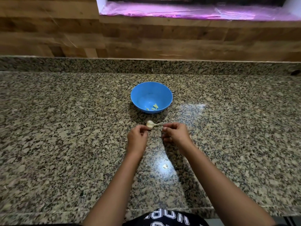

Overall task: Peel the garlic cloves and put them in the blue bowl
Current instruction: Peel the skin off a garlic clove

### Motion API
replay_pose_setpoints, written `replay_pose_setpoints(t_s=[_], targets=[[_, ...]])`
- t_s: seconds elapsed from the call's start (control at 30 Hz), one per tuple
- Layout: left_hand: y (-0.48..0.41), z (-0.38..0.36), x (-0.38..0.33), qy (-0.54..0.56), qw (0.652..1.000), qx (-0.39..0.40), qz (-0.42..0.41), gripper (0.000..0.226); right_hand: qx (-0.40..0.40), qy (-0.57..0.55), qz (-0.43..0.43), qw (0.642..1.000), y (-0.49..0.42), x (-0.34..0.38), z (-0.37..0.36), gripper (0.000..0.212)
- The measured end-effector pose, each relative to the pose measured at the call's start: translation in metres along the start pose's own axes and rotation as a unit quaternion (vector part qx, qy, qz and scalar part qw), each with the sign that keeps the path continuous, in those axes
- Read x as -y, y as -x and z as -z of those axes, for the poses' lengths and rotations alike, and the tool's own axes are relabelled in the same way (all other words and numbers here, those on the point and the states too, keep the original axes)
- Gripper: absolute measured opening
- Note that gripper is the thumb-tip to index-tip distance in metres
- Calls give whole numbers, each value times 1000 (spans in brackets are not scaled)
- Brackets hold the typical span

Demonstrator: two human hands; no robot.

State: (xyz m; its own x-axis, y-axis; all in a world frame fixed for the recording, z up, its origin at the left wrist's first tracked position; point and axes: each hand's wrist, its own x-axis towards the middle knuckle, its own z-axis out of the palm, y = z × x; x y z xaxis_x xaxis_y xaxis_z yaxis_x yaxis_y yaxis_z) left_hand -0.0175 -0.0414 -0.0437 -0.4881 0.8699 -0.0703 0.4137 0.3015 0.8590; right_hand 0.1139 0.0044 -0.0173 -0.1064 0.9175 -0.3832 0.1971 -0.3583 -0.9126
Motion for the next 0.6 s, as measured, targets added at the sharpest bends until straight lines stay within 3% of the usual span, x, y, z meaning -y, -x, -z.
replay_pose_setpoints(t_s=[0.1,0.23,0.43,0.5,0.6], targets=[[-5,8,1,-3,999,-31,6,21,-3,80,52,995,-5,8,-6,16],[-9,15,2,8,999,-35,10,26,24,223,122,967,-15,21,-19,33],[-9,14,11,-7,1000,-19,-10,22,70,485,161,857,-26,19,-32,42],[-10,14,12,-2,1000,-18,-8,19,69,512,163,840,-25,17,-32,45],[-9,14,13,-12,1000,-6,-19,17,35,504,174,845,-24,9,-30,40]])
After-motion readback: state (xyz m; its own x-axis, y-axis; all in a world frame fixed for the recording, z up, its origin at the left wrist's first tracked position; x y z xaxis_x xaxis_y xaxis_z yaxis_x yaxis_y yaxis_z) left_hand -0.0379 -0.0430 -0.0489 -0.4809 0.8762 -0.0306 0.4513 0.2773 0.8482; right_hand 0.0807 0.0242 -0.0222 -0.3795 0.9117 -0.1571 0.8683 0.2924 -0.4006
